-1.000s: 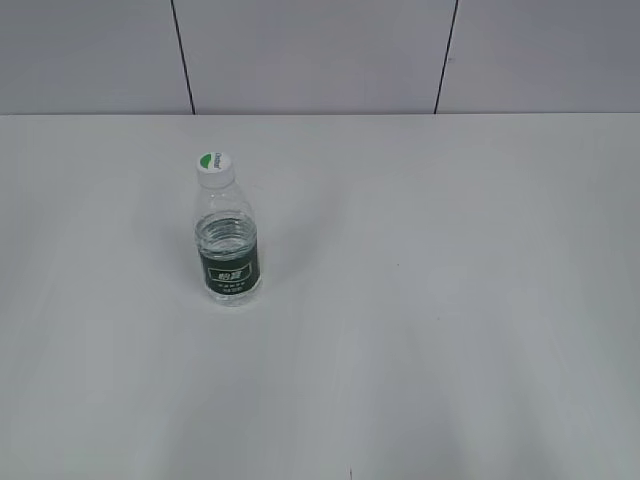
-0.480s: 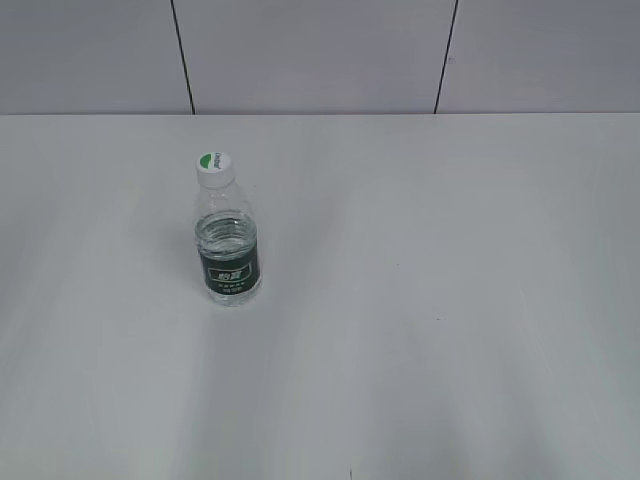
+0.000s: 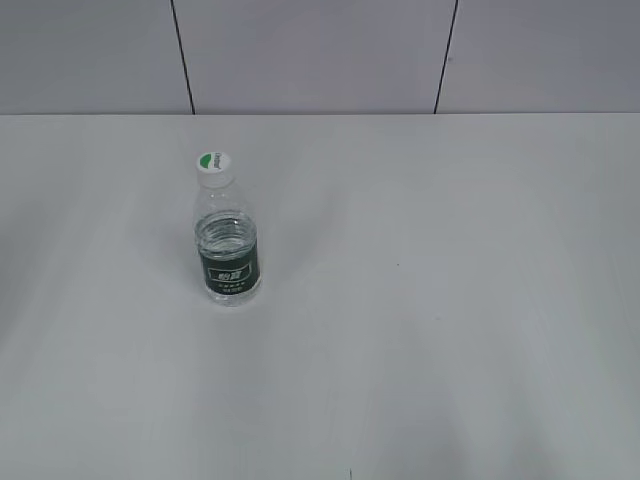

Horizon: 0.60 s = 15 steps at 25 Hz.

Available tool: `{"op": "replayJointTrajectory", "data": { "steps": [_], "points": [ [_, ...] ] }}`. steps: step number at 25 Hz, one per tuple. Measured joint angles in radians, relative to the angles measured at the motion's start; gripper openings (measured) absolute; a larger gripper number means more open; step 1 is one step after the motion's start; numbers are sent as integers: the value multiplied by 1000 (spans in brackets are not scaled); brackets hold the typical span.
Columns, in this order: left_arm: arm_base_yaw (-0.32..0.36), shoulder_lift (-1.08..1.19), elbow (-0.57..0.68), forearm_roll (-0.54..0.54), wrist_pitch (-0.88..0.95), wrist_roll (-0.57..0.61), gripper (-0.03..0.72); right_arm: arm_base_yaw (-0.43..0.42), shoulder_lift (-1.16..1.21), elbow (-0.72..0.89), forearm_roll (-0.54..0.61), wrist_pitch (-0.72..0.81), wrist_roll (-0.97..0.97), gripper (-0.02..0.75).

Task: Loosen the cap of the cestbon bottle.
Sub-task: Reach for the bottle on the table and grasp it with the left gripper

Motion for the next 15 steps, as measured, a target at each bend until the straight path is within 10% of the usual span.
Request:
{"op": "replayJointTrajectory", "data": {
  "steps": [15],
  "points": [
    [8, 562, 0, 359, -573, -201, 477, 0, 0, 0, 0, 0, 0, 545]
  ]
}}
